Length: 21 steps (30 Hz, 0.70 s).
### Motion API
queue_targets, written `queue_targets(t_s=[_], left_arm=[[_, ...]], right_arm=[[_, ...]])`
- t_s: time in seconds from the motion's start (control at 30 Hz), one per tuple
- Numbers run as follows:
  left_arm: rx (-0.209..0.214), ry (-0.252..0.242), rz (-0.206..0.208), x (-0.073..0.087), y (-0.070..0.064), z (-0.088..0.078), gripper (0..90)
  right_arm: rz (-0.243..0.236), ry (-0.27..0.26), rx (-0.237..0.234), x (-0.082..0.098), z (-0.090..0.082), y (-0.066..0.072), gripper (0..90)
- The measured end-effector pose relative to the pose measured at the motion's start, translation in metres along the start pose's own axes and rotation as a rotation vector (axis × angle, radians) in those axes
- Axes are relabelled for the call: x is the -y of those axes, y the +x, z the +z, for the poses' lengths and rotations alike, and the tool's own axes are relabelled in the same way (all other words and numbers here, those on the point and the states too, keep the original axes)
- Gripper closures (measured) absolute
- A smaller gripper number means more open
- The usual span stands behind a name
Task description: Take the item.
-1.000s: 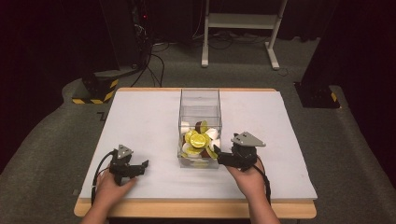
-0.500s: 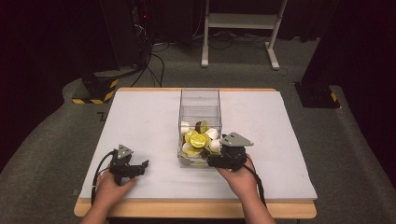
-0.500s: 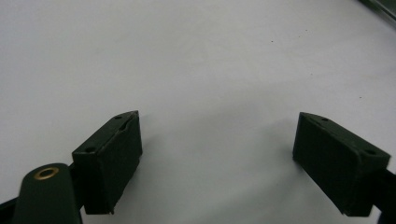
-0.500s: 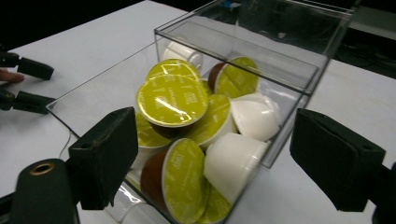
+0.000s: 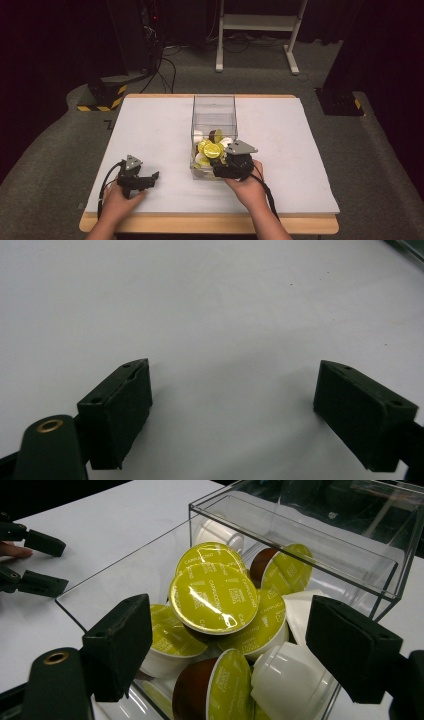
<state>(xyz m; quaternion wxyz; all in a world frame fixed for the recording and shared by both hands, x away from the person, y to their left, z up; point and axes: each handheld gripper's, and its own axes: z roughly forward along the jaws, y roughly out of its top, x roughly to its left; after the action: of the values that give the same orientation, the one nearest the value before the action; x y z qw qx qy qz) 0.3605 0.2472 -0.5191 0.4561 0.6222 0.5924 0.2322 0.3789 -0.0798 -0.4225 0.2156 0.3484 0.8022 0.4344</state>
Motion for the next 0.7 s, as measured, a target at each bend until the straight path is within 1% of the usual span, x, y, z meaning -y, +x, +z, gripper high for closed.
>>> queue_targets(t_s=[0.17, 0.23, 0.3, 0.47, 0.7], left_arm=[[0.0, 0.0, 0.0, 0.0, 0.0, 0.0, 15.8], [0.0, 0.0, 0.0, 0.0, 0.0, 0.0, 15.8], [0.0, 0.0, -0.001, 0.0, 0.0, 0.0, 15.8], [0.0, 0.0, -0.001, 0.0, 0.0, 0.0, 15.8], [0.0, -0.002, -0.004, 0.0, 0.0, 0.0, 15.8]], right_arm=[[0.007, 0.015, -0.012, -0.006, 0.004, 0.0, 19.6], [-0.002, 0.013, -0.011, -0.008, 0.005, 0.0, 19.8], [0.005, 0.016, -0.011, -0.01, 0.007, 0.001, 20.0], [-0.005, 0.033, -0.011, -0.014, 0.011, 0.003, 20.1], [-0.021, 0.068, -0.019, -0.016, 0.021, 0.006, 24.5]])
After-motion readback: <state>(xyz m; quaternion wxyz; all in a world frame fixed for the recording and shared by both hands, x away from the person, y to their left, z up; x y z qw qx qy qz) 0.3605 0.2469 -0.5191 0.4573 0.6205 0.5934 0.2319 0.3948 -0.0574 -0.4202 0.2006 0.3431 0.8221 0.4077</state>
